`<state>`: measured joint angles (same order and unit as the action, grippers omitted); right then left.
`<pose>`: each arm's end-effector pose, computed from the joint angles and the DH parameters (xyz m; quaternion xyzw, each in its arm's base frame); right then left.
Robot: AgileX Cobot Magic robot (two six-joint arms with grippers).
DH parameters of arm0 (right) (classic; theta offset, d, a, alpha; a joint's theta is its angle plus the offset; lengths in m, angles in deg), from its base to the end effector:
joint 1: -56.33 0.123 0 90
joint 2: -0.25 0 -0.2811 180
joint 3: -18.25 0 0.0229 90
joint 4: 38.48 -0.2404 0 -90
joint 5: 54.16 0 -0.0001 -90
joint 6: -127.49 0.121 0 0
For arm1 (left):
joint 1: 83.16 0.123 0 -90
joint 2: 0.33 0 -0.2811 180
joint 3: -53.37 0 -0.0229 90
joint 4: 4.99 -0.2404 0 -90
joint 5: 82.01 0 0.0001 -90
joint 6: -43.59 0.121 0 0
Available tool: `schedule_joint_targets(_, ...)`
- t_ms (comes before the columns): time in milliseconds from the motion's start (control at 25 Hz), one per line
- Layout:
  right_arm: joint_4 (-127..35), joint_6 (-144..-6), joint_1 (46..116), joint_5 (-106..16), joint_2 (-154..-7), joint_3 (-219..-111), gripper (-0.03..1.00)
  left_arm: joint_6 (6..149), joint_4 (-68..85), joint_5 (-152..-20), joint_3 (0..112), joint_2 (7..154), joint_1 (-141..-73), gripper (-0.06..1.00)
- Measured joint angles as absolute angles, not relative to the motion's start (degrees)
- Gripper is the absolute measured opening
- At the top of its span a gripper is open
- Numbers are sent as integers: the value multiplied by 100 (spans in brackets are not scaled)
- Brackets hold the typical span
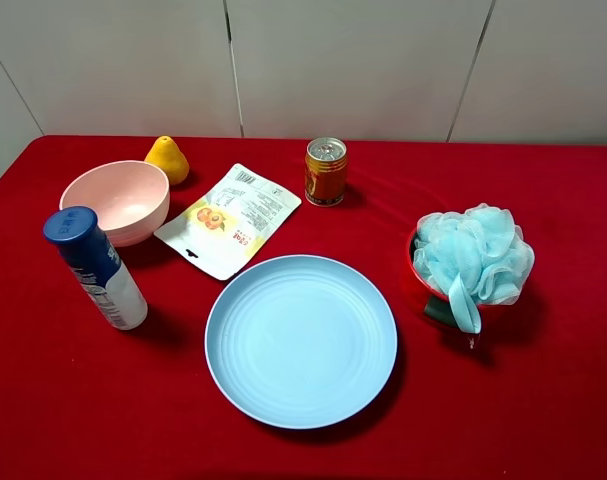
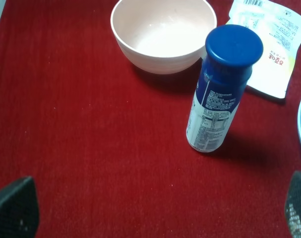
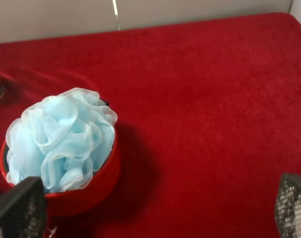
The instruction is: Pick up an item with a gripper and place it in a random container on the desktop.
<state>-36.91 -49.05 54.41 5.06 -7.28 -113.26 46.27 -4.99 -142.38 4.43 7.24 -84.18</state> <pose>0.0172 -0.0034 0.2615 0.0400 0.8435 -0.0065 0.5356 0.0171 -0.0003 0.2570 0.0275 0.8516 0.0076 0.5233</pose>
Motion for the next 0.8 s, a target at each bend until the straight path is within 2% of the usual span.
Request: schedule_joint_targets(800,-3691,-4905,5441,506,-728,-11326,69,4627,-499,-14238,443,724,-8418,100)
